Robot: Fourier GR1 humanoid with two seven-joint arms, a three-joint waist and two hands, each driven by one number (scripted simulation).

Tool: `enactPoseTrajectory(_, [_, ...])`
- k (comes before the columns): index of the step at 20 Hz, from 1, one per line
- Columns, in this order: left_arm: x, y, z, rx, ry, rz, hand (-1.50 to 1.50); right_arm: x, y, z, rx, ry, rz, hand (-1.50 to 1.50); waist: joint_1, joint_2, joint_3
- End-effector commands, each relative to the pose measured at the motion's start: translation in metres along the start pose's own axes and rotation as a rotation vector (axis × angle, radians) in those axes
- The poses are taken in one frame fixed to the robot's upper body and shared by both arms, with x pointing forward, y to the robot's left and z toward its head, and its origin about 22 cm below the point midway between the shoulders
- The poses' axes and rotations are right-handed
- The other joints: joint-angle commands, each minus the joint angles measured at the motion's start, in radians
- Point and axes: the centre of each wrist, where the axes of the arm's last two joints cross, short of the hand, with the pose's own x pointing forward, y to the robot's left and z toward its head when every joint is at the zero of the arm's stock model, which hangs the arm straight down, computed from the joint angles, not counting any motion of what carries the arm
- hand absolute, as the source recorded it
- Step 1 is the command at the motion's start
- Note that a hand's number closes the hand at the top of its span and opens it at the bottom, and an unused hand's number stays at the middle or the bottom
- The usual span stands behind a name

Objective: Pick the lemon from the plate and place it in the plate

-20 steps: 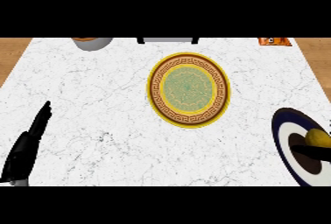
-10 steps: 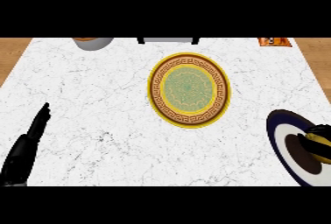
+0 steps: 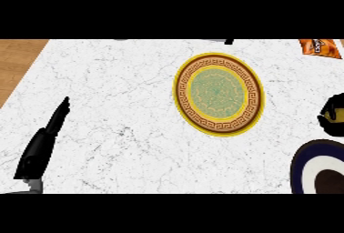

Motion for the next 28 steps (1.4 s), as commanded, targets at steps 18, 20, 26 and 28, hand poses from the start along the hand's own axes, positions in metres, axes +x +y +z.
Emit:
enactPoseTrajectory(18, [-0.020,0.019,0.008,0.050,0.063,-0.006,0.00,0.063,-0.100,-0.064,-0.337,-0.800,-0.019,1.50,-0.087,-0.027,-0.002])
enactPoseTrajectory(20, [-0.011,0.015,0.002,0.062,0.053,-0.018,0.00,0.069,-0.088,-0.073,-0.282,-0.846,-0.087,1.50,-0.091,-0.027,-0.002])
enactPoseTrajectory(26, [-0.031,0.012,0.027,0.077,0.084,-0.010,0.00,0.153,-0.085,-0.089,-0.190,-0.956,-0.082,1.50,-0.118,-0.040,-0.005])
enactPoseTrajectory(28, [-0.018,0.035,0.007,0.092,0.081,-0.026,0.00,0.187,-0.088,-0.088,-0.161,-0.975,-0.127,1.50,-0.131,-0.043,-0.005])
